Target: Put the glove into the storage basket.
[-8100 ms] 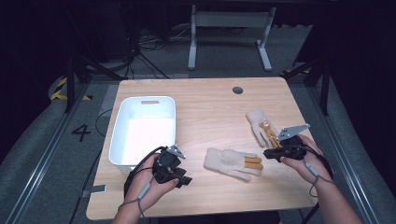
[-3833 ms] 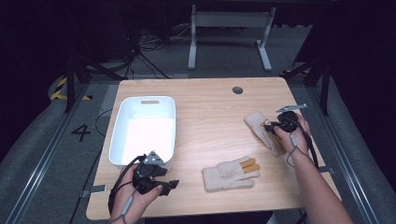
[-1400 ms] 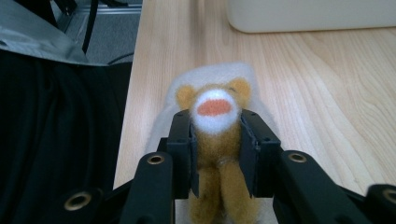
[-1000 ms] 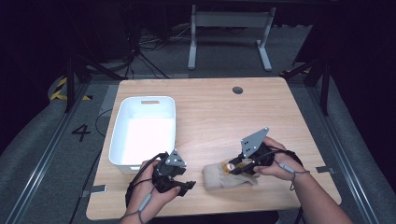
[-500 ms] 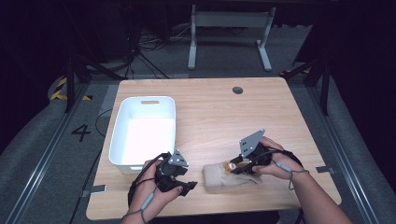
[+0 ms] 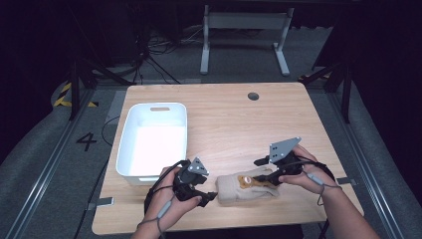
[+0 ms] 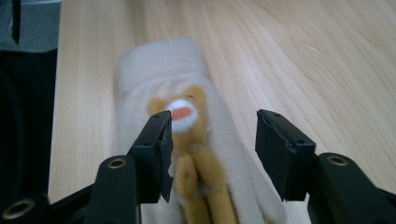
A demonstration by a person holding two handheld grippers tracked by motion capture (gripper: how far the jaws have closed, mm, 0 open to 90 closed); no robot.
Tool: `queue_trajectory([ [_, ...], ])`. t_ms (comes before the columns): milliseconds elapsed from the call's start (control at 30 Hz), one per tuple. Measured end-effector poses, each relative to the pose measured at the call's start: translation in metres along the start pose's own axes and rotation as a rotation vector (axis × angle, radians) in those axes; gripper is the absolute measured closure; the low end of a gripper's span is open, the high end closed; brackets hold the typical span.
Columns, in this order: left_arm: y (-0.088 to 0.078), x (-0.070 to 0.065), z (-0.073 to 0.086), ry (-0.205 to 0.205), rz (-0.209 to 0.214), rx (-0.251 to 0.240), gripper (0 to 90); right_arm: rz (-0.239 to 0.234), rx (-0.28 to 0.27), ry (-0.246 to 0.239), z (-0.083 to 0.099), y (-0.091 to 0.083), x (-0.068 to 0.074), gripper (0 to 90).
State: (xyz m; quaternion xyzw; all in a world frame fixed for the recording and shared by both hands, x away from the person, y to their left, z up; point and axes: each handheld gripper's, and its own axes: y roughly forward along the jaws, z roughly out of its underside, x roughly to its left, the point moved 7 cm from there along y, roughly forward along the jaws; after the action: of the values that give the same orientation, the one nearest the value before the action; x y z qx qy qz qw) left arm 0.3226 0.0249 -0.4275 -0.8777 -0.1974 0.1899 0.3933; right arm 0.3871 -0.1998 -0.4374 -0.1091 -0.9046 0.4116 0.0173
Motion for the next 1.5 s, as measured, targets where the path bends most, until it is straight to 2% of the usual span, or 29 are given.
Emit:
queue_trajectory([
  [67,0.001,-0.001,-0.004,0.006,0.01,-0.006,40.9,0.014,-0.01,0.016,0.001,-0.003,-0.001,48.1],
  [167,0.003,-0.001,-0.008,0.003,0.018,-0.013,39.8,0.074,-0.037,0.106,0.004,-0.017,-0.006,48.6],
  [200,0.004,-0.001,-0.011,-0.003,0.024,-0.016,39.6,0.09,-0.043,0.128,0.006,-0.02,-0.008,49.4],
  [233,0.004,-0.001,-0.011,-0.003,0.024,-0.016,39.2,0.09,-0.043,0.128,0.006,-0.02,-0.008,49.4],
  [267,0.005,0.0,-0.012,-0.003,0.021,-0.018,38.8,0.122,-0.053,0.183,0.01,-0.029,-0.01,49.7],
  [300,0.005,0.0,-0.013,-0.003,0.02,-0.018,38.8,0.122,-0.053,0.183,0.01,-0.029,-0.01,49.7],
  [333,0.006,0.0,-0.015,0.0,0.025,-0.026,38.2,0.145,-0.066,0.226,0.014,-0.035,-0.013,50.0],
  [367,0.007,0.001,-0.017,0.004,0.025,-0.028,38.2,0.145,-0.066,0.226,0.014,-0.035,-0.013,50.0],
  [400,0.008,0.001,-0.019,0.008,0.027,-0.033,38.0,0.165,-0.073,0.247,0.017,-0.038,-0.016,50.2],
  [433,0.01,0.001,-0.021,0.014,0.026,-0.039,37.4,0.19,-0.077,0.284,0.023,-0.045,-0.02,50.3],
  [467,0.011,0.0,-0.022,0.016,0.027,-0.04,37.3,0.204,-0.081,0.304,0.027,-0.048,-0.022,50.2],
  [500,0.011,0.0,-0.022,0.016,0.027,-0.04,37.2,0.204,-0.081,0.304,0.027,-0.048,-0.022,50.2],
  [567,0.012,0.001,-0.025,0.03,0.024,-0.041,37.2,0.232,-0.08,0.347,0.034,-0.055,-0.027,50.2],
  [700,0.015,0.001,-0.028,0.038,0.019,-0.04,37.2,0.323,-0.092,0.457,0.053,-0.071,-0.041,52.6],
  [733,0.016,0.001,-0.028,0.042,0.021,-0.037,37.2,0.361,-0.083,0.479,0.061,-0.076,-0.047,54.3],
  [767,0.016,0.001,-0.028,0.042,0.021,-0.037,37.1,0.361,-0.083,0.479,0.061,-0.076,-0.047,54.3],
  [800,0.017,0.001,-0.029,0.043,0.021,-0.037,37.1,0.372,-0.078,0.5,0.066,-0.08,-0.049,57.0],
  [833,0.017,0.001,-0.03,0.048,0.022,-0.039,36.9,0.387,-0.084,0.541,0.072,-0.086,-0.052,52.0],
  [867,0.018,0.001,-0.03,0.048,0.022,-0.041,36.6,0.417,-0.099,0.549,0.075,-0.089,-0.056,46.7],
  [900,0.018,0.002,-0.031,0.047,0.022,-0.042,36.4,0.442,-0.085,0.563,0.08,-0.093,-0.058,50.8],
  [933,0.018,0.002,-0.031,0.047,0.022,-0.042,36.1,0.453,-0.064,0.569,0.084,-0.097,-0.06,48.9],
  [1000,0.019,0.002,-0.031,0.051,0.021,-0.041,35.8,0.46,-0.054,0.573,0.09,-0.1,-0.061,42.5],
  [1100,0.022,0.003,-0.032,0.048,0.03,-0.043,35.4,0.461,-0.043,0.623,0.096,-0.102,-0.06,37.2],
  [1133,0.024,0.004,-0.033,0.049,0.032,-0.04,34.6,0.467,-0.06,0.644,0.1,-0.103,-0.062,34.7],
  [1300,0.028,0.004,-0.035,0.05,0.038,-0.03,32.8,0.456,-0.048,0.665,0.108,-0.105,-0.062,29.3],
  [1333,0.028,0.004,-0.035,0.054,0.046,-0.027,33.1,0.461,-0.047,0.656,0.11,-0.106,-0.062,27.9],
  [1500,0.034,0.003,-0.04,0.072,0.051,-0.017,32.1,0.479,-0.055,0.695,0.12,-0.11,-0.061,18.2],
])
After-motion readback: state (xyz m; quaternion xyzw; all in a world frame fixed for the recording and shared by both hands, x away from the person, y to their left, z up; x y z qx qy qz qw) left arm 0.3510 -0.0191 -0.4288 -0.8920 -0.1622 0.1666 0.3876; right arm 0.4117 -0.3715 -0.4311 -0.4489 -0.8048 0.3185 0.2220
